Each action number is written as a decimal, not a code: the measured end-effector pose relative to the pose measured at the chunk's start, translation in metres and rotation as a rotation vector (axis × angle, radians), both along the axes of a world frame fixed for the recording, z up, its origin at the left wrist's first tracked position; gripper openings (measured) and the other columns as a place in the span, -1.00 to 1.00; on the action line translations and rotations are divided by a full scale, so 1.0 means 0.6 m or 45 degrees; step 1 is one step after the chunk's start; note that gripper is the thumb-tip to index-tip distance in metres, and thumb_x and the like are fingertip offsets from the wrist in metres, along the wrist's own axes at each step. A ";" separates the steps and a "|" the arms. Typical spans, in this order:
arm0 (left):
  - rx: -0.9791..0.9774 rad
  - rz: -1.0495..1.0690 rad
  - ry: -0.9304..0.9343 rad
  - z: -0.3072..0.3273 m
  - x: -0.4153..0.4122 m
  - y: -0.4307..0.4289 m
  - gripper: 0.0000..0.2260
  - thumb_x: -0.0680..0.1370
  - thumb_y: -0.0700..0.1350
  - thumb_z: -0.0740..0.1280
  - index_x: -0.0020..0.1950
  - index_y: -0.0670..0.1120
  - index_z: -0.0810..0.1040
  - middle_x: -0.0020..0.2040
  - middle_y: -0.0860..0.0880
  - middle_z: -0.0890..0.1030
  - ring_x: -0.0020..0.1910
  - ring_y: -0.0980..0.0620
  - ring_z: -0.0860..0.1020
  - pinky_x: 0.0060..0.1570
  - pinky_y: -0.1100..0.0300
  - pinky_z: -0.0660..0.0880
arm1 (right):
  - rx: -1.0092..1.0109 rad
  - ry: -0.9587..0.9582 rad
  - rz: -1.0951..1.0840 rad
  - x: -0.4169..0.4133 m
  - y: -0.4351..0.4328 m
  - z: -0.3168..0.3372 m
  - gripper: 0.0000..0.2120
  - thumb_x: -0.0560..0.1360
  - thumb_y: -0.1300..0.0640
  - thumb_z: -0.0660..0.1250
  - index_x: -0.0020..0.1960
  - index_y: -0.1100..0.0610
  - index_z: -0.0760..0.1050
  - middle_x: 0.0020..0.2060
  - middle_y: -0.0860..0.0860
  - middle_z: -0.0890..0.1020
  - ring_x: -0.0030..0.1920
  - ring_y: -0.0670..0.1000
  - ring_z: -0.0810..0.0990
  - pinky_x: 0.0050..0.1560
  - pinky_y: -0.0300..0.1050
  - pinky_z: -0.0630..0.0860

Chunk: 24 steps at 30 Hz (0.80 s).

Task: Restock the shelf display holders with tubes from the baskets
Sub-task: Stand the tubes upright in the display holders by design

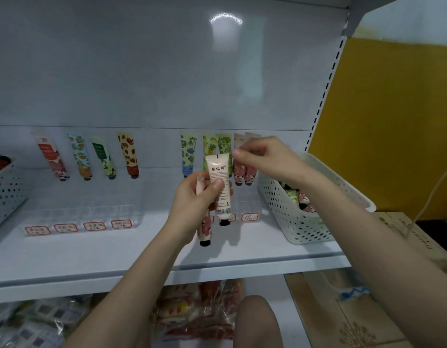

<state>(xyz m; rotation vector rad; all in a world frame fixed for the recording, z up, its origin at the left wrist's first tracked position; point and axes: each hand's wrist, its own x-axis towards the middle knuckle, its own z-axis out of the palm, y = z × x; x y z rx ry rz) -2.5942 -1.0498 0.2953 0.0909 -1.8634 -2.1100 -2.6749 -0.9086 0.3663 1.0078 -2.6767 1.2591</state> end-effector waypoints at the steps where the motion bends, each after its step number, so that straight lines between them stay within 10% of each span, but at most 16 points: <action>1: -0.022 -0.007 0.008 0.003 0.003 0.003 -0.91 0.54 -0.19 0.30 0.02 -0.03 0.48 -0.04 -0.09 0.65 -0.05 -0.02 0.64 -0.09 0.12 0.59 | -0.026 -0.051 0.031 0.012 0.003 -0.001 -0.74 0.51 0.06 0.32 0.02 0.25 0.61 -0.07 0.17 0.65 -0.05 0.07 0.62 -0.01 -0.12 0.53; 10: 0.087 -0.218 -0.027 0.000 0.036 0.006 -0.60 0.45 0.03 0.27 0.19 -0.17 0.49 0.05 -0.19 0.64 0.05 -0.11 0.62 0.04 -0.02 0.57 | -0.382 -0.440 0.143 0.035 0.020 0.003 -0.92 0.50 0.27 0.30 -0.13 0.14 0.52 -0.29 0.02 0.57 -0.30 -0.06 0.50 -0.20 -0.22 0.48; 17: -0.112 -0.089 -0.060 -0.001 0.038 0.027 -0.86 0.46 -0.18 0.40 -0.01 -0.08 0.52 -0.14 -0.02 0.59 -0.22 0.08 0.60 -0.22 0.23 0.60 | -0.497 -0.661 0.069 0.035 0.026 0.008 -0.69 0.58 0.09 0.17 0.10 0.32 0.51 -0.20 0.11 0.61 -0.23 -0.01 0.58 -0.28 -0.29 0.56; 24: -0.394 0.155 -0.017 -0.019 0.018 0.031 -0.84 0.47 -0.12 0.41 -0.02 -0.09 0.49 -0.13 -0.02 0.57 -0.11 -0.03 0.59 -0.14 0.11 0.60 | -0.183 -0.222 -0.121 0.018 0.033 0.016 -0.86 0.48 0.19 0.37 0.01 0.22 0.55 -0.16 0.08 0.62 -0.22 -0.03 0.61 -0.21 -0.24 0.60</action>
